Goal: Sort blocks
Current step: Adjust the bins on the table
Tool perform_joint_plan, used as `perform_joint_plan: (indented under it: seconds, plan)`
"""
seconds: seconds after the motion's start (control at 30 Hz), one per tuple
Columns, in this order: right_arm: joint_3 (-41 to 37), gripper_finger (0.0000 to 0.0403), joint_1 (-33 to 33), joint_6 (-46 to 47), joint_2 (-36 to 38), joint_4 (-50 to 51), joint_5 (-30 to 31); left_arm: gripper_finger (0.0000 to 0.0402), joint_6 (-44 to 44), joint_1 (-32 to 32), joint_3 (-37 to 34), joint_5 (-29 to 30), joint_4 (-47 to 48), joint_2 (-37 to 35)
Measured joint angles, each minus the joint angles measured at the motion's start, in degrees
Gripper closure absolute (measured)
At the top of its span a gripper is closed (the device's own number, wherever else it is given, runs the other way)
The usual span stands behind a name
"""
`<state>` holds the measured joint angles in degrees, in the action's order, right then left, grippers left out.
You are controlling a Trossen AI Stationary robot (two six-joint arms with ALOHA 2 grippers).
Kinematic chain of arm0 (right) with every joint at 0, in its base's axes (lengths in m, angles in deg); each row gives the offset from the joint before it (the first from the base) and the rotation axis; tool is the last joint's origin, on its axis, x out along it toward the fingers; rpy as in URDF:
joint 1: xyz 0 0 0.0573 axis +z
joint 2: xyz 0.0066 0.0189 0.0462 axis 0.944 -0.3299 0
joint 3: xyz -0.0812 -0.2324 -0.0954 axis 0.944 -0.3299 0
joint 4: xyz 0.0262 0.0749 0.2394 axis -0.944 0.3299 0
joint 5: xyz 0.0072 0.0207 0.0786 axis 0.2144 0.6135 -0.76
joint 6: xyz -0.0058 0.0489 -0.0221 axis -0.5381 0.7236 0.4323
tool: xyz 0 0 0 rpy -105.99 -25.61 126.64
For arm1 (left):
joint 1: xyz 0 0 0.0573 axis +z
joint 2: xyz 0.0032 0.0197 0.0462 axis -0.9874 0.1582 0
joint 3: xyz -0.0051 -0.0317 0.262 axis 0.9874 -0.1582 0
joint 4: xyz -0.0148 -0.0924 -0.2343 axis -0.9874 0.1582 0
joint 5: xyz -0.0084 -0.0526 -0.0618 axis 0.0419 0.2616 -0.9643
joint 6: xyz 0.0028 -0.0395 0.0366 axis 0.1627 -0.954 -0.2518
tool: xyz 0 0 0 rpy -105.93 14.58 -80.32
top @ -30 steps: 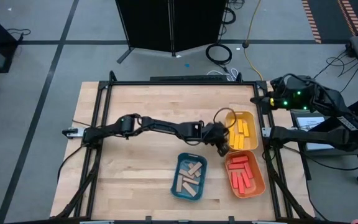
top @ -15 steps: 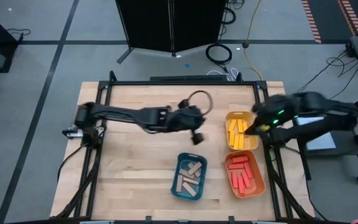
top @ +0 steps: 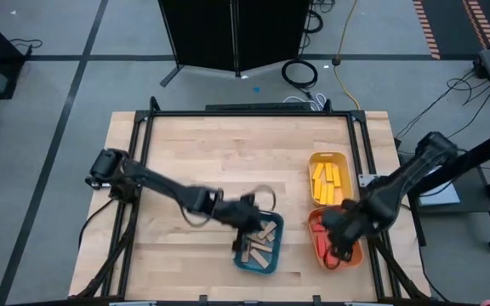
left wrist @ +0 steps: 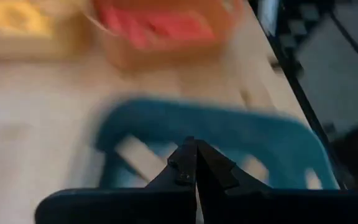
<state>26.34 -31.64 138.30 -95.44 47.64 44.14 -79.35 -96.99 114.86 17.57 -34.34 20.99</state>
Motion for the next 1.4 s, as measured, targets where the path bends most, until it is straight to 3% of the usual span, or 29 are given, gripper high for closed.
perform_joint_plan:
  seconds: [0.33,0.63,0.93,1.4]
  plan:
    - [-0.1,0.0403,9.2,14.6,-15.9,-1.0,-0.8,0.0402,-11.0,-9.5,0.0,-2.2,-0.5,8.8]
    - [-0.1,0.0403,16.2,30.7,-21.2,-10.4,-6.3,0.0402,-16.8,-12.9,4.1,-1.4,-3.7,12.1]
    - [0.0,0.0403,19.5,40.3,-23.2,-25.8,-6.2,0.0402,-20.3,-13.4,12.8,-0.9,-4.0,16.6]
    - [8.1,0.0403,20.6,38.0,-23.1,-11.3,-1.1,0.0402,-26.0,-16.8,14.6,-2.3,-0.5,17.9]
